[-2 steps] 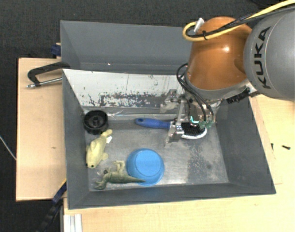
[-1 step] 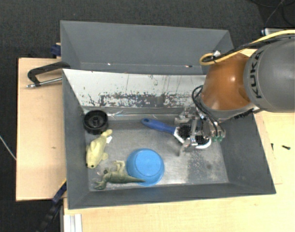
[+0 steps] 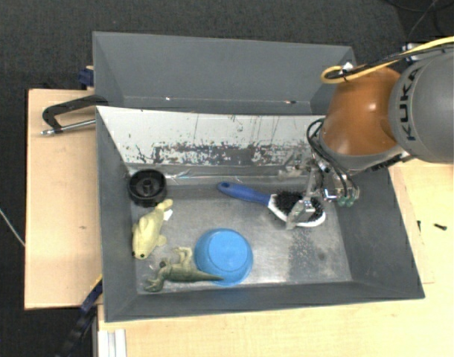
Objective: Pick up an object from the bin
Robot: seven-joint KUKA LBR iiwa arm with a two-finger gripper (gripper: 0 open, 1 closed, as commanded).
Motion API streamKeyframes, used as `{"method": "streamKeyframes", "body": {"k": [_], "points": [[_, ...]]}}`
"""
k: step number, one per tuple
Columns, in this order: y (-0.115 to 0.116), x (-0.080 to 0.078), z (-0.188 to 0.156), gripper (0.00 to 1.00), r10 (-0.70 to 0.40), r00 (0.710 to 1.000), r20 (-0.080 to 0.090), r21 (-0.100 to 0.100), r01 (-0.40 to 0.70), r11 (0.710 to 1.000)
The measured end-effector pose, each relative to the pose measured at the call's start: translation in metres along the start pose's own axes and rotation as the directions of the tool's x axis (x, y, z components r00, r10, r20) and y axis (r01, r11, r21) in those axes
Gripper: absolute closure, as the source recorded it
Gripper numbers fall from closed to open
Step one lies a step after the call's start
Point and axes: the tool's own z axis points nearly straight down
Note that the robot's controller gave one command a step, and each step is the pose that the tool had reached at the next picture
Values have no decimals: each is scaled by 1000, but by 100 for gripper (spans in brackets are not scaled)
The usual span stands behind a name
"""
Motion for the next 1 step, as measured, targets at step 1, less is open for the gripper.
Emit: {"method": "streamKeyframes", "body": {"k": [1], "points": [[6,-8,2,0,45,999,-3,-2,-45,999]]}}
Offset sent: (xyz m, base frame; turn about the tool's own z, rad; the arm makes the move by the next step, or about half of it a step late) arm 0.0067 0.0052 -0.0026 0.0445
